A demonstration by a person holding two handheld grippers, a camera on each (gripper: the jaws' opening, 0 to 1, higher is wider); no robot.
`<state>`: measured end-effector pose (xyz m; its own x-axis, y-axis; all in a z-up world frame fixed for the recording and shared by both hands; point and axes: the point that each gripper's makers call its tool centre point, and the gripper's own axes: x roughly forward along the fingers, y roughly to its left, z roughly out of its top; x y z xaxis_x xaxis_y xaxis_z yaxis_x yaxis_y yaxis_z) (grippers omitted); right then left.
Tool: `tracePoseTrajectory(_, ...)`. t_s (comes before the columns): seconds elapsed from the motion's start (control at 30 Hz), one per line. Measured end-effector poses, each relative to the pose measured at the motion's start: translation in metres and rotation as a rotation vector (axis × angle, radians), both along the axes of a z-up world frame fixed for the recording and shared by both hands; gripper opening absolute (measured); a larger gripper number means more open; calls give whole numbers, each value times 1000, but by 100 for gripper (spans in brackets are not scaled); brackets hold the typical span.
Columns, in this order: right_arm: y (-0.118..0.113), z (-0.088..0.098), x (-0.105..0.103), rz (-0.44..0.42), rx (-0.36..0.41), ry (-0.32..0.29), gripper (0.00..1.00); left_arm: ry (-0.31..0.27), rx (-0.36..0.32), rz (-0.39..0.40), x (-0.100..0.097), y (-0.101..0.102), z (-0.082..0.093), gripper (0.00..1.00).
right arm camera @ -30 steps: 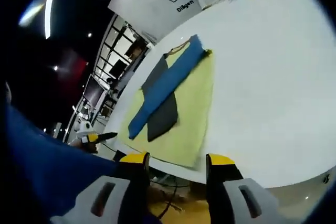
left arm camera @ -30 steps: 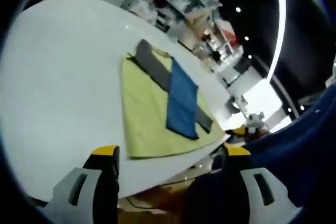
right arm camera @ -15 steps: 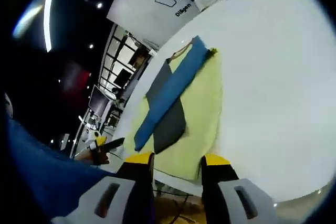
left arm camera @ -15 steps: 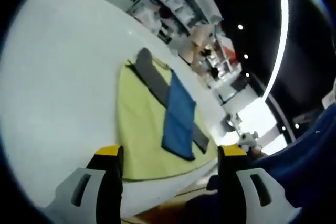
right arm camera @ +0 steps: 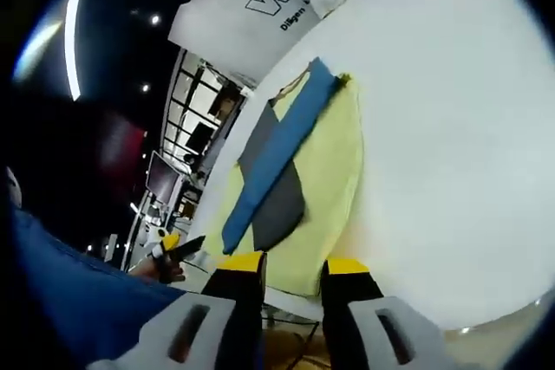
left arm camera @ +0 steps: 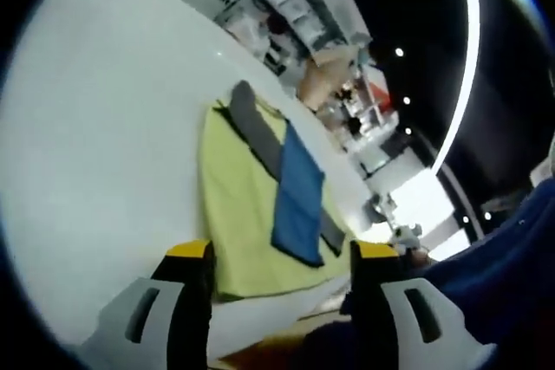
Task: Fold the garment on the visible template until the final outline fits inside the template.
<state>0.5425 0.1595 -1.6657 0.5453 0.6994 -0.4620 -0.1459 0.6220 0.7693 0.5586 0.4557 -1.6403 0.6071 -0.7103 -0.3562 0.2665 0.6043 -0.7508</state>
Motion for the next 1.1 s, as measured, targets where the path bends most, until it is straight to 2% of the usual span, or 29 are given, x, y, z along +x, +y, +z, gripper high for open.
tracePoseTrajectory(0.1,2,2,-1,-22,4,4,16,20,-20,17,0,5,-6,48)
tracePoseTrajectory(0.43,0,0,1,-39,-5,8,12,27,-2,34,3,-2,-8,38)
tracePoseTrajectory(0.6,-1,-2,2,-54,2,14,10,46,33,4,2,-4,-17,27)
tracePoseTrajectory(0.73,-3,-1,2,-67,-1,15,9,53,61,16,4,3,-24,19)
tracePoseTrajectory(1.1,-10,-4,7,-106,-3,20,6,65,101,48,10,13,-31,7)
